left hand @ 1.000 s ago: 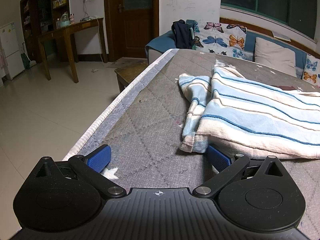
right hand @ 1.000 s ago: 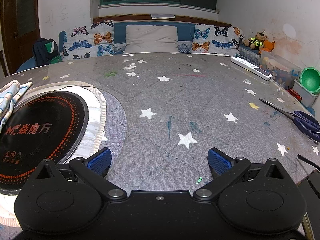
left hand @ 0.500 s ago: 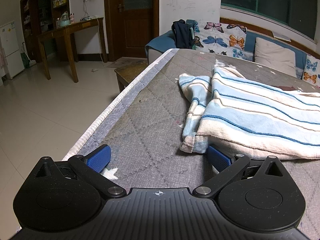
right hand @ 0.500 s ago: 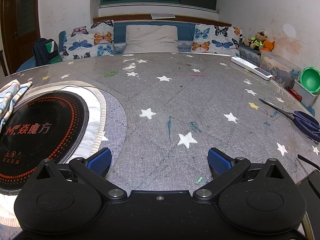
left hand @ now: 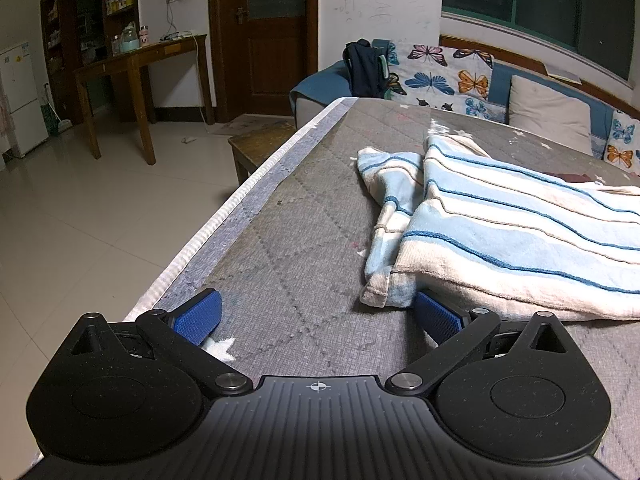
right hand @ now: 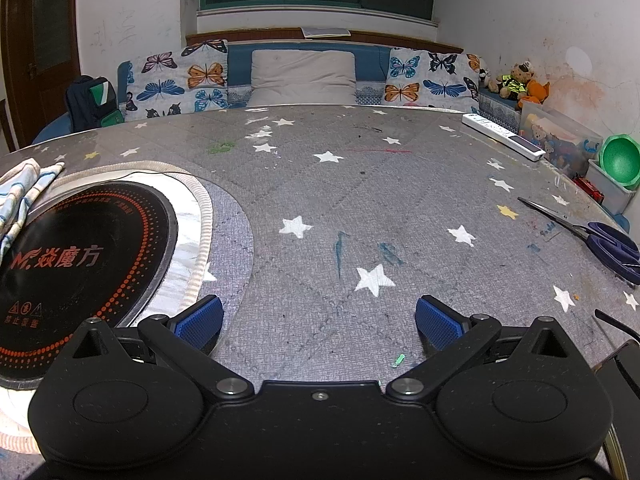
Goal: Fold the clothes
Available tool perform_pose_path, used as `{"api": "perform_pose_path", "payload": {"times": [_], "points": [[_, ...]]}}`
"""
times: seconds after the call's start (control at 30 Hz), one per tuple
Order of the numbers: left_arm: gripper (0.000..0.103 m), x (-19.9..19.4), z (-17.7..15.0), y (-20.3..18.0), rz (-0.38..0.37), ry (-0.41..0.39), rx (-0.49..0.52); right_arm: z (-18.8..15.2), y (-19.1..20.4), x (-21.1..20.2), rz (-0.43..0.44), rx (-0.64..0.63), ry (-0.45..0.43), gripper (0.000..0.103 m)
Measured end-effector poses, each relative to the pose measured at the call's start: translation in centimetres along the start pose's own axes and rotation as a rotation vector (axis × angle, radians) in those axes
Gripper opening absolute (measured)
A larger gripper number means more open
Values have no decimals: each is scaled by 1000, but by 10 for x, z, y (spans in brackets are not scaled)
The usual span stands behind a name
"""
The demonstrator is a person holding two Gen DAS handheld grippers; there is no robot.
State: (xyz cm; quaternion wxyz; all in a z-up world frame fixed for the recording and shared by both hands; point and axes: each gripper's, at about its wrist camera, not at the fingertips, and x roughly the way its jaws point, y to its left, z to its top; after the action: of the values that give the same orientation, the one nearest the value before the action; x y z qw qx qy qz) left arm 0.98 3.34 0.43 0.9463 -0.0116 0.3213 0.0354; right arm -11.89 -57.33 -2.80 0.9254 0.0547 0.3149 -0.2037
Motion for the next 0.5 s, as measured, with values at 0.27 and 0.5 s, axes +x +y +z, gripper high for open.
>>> {"api": "perform_pose_path", "payload": {"times": [0.27,0.5], "points": [[103,0,0,1,-1,0,-1,0,0,0,0,1,0,103],[103,0,0,2,-2,1,-2,0,0,0,0,0,0,103]]}}
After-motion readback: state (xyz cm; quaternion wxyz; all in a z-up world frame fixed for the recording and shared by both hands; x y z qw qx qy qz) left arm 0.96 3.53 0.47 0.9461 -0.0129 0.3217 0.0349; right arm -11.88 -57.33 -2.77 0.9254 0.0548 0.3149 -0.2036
